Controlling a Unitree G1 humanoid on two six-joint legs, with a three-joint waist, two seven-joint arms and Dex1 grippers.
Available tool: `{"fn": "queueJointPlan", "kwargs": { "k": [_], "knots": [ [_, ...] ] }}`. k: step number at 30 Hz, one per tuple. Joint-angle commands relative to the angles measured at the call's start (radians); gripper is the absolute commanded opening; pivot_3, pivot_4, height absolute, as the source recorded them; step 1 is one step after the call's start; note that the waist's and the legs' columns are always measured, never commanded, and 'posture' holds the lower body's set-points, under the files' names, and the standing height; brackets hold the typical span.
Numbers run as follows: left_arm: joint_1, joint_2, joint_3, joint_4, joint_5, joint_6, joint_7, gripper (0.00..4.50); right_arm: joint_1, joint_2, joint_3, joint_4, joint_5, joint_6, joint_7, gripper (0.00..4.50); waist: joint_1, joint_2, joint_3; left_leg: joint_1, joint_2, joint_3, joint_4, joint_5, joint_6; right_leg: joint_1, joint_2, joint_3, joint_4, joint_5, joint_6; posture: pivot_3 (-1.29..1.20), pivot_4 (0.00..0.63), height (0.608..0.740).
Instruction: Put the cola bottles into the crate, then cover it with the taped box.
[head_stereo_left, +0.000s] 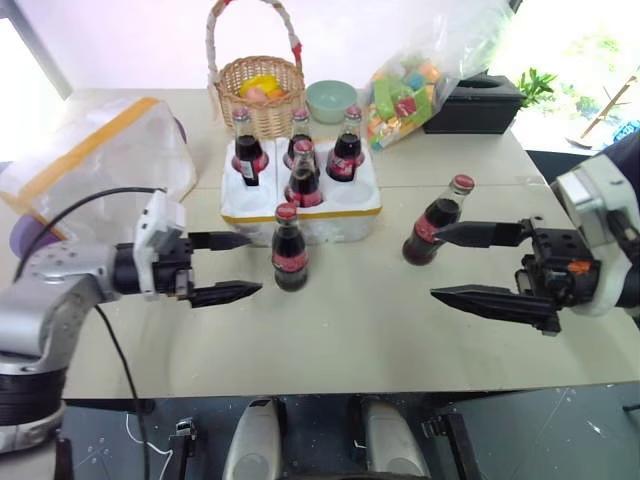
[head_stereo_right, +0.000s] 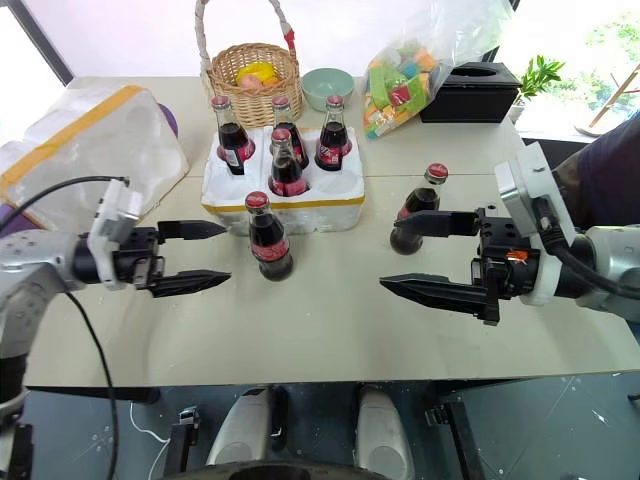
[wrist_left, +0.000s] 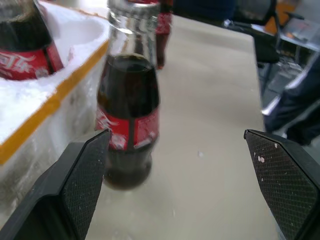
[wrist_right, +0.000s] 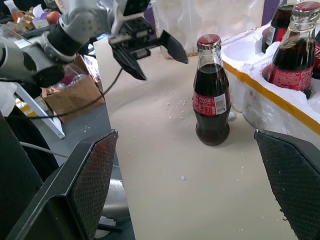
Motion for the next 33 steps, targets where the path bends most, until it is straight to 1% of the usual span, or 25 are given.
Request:
{"fn": "queueJointPlan", "kwargs": {
  "k": [1,4,6,9,12,13,14,16,18,20,21,22,24,27,29,33],
  "knots": [
    [-0.059,-0.096,-0.114,0.076,0.112,-0.136,0.096,4.45,0.003,0.009,-0.043,0.0,0.021,-0.006,0.001,4.5,0.009,0.0,0.0,0.0,0.0,0.0,0.0,0.0,0.0,0.0,0.0,0.0,0.0,0.0,0.0,0.0,0.15,0.74],
    [-0.097,-0.144,-0.174,0.159,0.174,-0.211,0.115,4.45,0.01,0.013,-0.056,-0.004,0.033,-0.005,-0.007,4.5,0.011,0.0,0.0,0.0,0.0,0.0,0.0,-0.001,0.002,-0.001,0.001,0.001,0.0,0.0,0.0,0.0,0.15,0.74],
    [-0.123,-0.178,-0.204,0.199,0.185,-0.227,0.127,4.45,0.017,0.019,-0.067,-0.008,0.041,-0.007,-0.017,4.5,0.016,0.0,0.0,0.0,0.0,0.0,0.0,-0.002,0.003,-0.001,0.002,0.001,0.0,0.0,0.0,0.0,0.15,0.74],
    [-0.139,-0.194,-0.224,0.234,0.195,-0.245,0.117,4.45,0.028,0.025,-0.08,-0.009,0.043,-0.008,-0.028,4.5,0.016,0.0,0.0,-0.001,0.0,0.0,0.001,-0.002,0.003,-0.001,0.002,0.001,0.0,0.0,0.0,0.0,0.15,0.74],
    [-0.14,-0.187,-0.211,0.238,0.178,-0.241,0.107,3.63,0.036,0.029,-0.091,-0.011,0.048,-0.006,-0.033,4.5,0.015,0.0,0.0,-0.001,0.0,0.0,0.002,-0.002,0.003,0.0,0.002,0.001,0.0,0.0,0.0,0.0,0.15,0.74],
    [-0.137,-0.18,-0.204,0.232,0.167,-0.231,0.1,3.22,0.039,0.029,-0.094,-0.011,0.049,-0.006,-0.034,4.5,0.015,0.0,0.0,-0.001,0.0,0.0,0.002,-0.002,0.003,0.0,0.002,0.001,0.0,0.0,0.0,0.0,0.15,0.74],
    [-0.136,-0.169,-0.191,0.222,0.145,-0.202,0.096,2.67,0.041,0.03,-0.095,-0.012,0.048,-0.007,-0.035,4.5,0.014,0.0,0.0,-0.001,0.0,0.0,0.002,-0.002,0.003,0.0,0.002,0.001,0.0,0.0,0.0,0.0,0.15,0.74],
    [-0.133,-0.135,-0.152,0.193,0.082,-0.131,0.082,2.63,0.044,0.032,-0.093,-0.012,0.043,-0.01,-0.037,4.5,0.012,0.0,0.0,-0.001,0.001,0.0,0.002,-0.002,0.003,0.0,0.002,0.001,0.0,0.0,0.0,0.0,0.15,0.74],
    [-0.14,-0.045,-0.057,0.164,-0.052,-0.005,0.023,2.63,0.042,0.034,-0.087,-0.003,0.038,-0.012,-0.038,4.5,0.007,-0.001,0.001,-0.001,0.001,0.0,0.002,-0.003,0.005,-0.001,0.002,0.001,0.001,0.0,0.0,0.0,0.15,0.74],
    [-0.18,0.018,0.022,0.179,-0.152,0.087,0.002,2.63,0.039,0.037,-0.077,0.005,0.028,-0.015,-0.036,4.5,0.003,-0.001,0.001,-0.003,0.002,0.0,0.002,-0.003,0.005,-0.004,0.003,0.001,0.001,0.0,0.0,0.0,0.15,0.74],
    [-0.198,0.031,0.04,0.189,-0.178,0.111,0.008,2.63,0.039,0.038,-0.074,0.007,0.024,-0.016,-0.035,4.5,0.003,-0.001,0.001,-0.003,0.002,0.0,0.002,-0.003,0.005,-0.004,0.003,0.001,0.002,0.0,0.0,0.0,0.15,0.74],
    [-0.259,0.026,0.07,0.24,-0.195,0.123,0.042,2.63,0.033,0.041,-0.063,0.01,0.018,-0.019,-0.038,4.5,0.007,-0.001,0.001,-0.003,0.001,0.0,0.002,-0.003,0.005,-0.004,0.003,0.001,0.002,0.0,0.0,0.0,0.15,0.74],
    [-0.373,0.017,0.105,0.347,-0.192,0.117,0.092,2.63,0.021,0.045,-0.046,0.013,0.011,-0.022,-0.043,4.5,0.022,-0.001,0.002,-0.003,0.001,-0.001,0.004,-0.003,0.005,-0.003,0.003,0.0,0.002,0.0,0.0,0.0,0.15,0.74],
    [-0.488,0.004,0.079,0.491,-0.095,0.0,0.112,2.63,0.01,0.052,-0.032,0.013,0.005,-0.023,-0.05,4.5,0.018,-0.001,0.001,-0.002,0.0,-0.002,0.005,-0.003,0.005,0.001,0.002,0.0,0.0,0.0,0.0,0.0,0.15,0.74],
    [-0.537,-0.008,0.054,0.57,-0.051,-0.059,0.098,2.63,0.008,0.054,-0.031,0.013,0.005,-0.022,-0.054,4.5,0.016,-0.001,0.001,-0.002,-0.001,0.0,0.005,-0.003,0.006,0.001,0.001,0.001,-0.001,0.0,0.001,0.0,0.15,0.74],
    [-0.584,-0.035,-0.016,0.689,0.04,-0.17,0.034,2.63,0.007,0.06,-0.034,0.011,0.007,-0.02,-0.075,4.5,0.016,-0.001,0.001,-0.003,-0.001,0.0,0.005,-0.005,0.008,0.001,0.001,0.0,-0.001,0.0,0.002,0.0,0.15,0.74]
  ]
}}
